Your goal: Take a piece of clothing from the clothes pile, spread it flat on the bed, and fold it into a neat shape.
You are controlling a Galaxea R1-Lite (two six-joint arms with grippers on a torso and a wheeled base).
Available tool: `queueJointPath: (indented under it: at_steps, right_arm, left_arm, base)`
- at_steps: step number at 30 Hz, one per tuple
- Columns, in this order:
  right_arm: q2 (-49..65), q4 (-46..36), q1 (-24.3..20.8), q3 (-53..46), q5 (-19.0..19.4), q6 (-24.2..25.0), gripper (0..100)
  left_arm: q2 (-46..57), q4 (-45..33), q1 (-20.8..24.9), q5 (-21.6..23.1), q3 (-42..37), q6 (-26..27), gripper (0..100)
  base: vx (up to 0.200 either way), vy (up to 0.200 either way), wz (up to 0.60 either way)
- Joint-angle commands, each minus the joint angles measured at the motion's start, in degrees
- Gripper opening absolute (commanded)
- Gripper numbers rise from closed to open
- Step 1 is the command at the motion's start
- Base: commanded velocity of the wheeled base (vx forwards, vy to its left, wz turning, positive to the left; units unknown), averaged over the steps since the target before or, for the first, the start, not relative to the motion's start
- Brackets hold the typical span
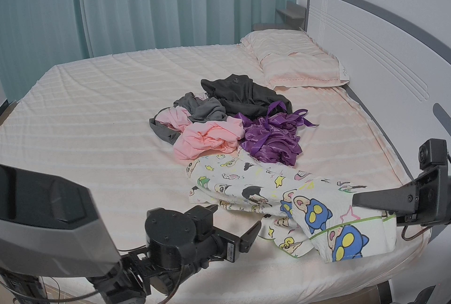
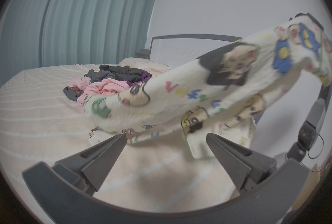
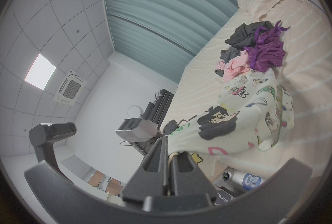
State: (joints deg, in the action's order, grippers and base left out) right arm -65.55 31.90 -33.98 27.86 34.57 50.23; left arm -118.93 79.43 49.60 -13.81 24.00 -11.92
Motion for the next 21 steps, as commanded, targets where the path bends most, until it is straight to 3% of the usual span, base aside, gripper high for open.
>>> queueJointPath:
  at_steps: [1, 11, 21]
  right_arm:
    - [2.53, -0.09, -1.71, 1.76, -0.03, 0.05, 0]
    - [2.71, 0.09, -0.92, 4.31, -0.12, 0.05, 0]
    - [1.92, 0.35, 3.13, 6.42, -0.03, 0.05, 0]
  left_arm:
    - [-8.25, 3.62, 0.76, -2.27, 3.33, -0.56, 100]
    - [-15.37, 10.57, -3.9, -7.72, 8.34, -0.56, 100]
    - [-19.32, 10.57, -9.09, -7.55, 11.42, -1.0, 100]
  base:
    - [0.0, 0.0, 0.0]
    - [0.0, 0.0, 0.0]
    - [0.0, 0.0, 0.0]
